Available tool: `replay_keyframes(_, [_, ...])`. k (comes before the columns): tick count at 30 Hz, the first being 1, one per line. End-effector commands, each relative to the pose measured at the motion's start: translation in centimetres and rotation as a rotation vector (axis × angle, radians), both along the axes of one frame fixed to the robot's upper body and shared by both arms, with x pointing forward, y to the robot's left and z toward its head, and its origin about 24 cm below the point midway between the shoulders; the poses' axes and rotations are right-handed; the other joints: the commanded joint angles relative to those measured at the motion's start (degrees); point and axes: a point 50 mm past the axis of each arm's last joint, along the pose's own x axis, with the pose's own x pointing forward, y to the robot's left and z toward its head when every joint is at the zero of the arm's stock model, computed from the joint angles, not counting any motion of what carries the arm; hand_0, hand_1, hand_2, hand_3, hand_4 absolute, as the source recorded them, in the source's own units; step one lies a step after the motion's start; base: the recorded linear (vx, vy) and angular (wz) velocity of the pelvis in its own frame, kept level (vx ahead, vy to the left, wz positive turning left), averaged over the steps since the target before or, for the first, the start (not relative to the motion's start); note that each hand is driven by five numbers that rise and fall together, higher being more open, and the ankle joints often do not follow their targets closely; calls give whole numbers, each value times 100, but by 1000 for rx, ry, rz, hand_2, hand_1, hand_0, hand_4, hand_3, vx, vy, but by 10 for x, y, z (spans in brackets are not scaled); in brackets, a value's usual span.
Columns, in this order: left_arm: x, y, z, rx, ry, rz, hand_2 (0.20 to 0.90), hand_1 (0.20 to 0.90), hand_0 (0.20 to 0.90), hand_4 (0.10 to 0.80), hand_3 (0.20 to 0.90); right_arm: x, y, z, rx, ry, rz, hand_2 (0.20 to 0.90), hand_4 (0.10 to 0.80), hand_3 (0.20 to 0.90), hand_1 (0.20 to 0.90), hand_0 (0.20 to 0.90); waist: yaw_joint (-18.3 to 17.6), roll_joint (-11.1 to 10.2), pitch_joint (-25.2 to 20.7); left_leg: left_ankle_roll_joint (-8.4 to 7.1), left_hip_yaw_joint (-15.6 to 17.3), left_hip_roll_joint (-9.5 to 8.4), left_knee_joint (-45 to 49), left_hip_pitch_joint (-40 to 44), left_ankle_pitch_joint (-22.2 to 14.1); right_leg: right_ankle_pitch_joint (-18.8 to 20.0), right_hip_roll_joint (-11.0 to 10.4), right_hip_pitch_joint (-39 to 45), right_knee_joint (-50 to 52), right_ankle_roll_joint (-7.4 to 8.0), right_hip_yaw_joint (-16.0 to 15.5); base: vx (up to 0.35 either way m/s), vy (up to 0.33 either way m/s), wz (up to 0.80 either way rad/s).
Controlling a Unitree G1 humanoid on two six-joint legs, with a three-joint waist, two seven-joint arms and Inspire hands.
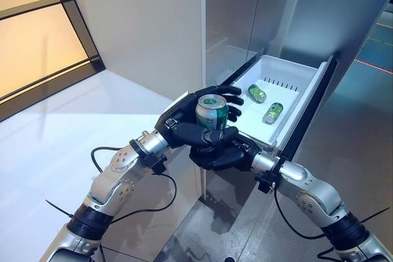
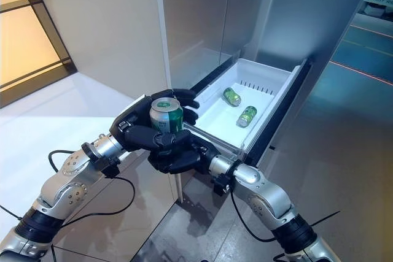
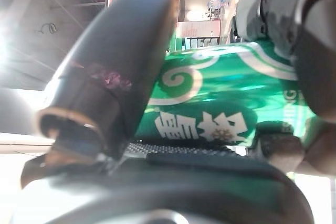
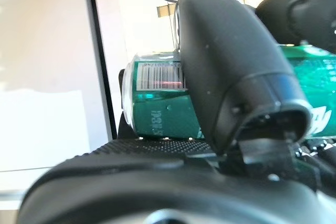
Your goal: Put drinks into fridge and close the fridge
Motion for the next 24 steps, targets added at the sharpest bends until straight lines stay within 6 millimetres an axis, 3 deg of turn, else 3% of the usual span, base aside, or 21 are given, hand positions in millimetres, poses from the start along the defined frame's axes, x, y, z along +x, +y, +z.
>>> replay_keyframes(1, [-15,-13,77,-216,-432,-41,900,900,900,800,900,24,2,86,155,-329,-79,300,100,200,300,300,56,-310,-409,55,-69,-132,43,-50,-166,-103,-188,71,207,222,-108,0,0,0])
replay_keyframes(12, [-13,6,90,-262,-536,138,900,900,900,800,900,57,-54,106,-69,-463,-435,300,100,200,300,300,144,-405,-386,33,-243,-137,37,-42,-185,-149,-180,113,238,196,-203,0,0,0])
replay_keyframes(19, [-11,9,96,-360,-551,210,900,900,900,800,900,77,-77,113,-142,-477,-616,300,100,200,300,300,228,-452,-358,16,-364,-132,43,-55,-176,-212,-190,132,306,172,-295,16,-4,6])
replay_keyframes(24, [5,-5,80,-356,-313,121,900,900,900,800,900,92,-100,126,-165,-495,-794,300,100,200,300,300,377,-464,-312,1,-507,-131,49,-52,-169,-261,-207,187,341,159,-423,48,-6,13])
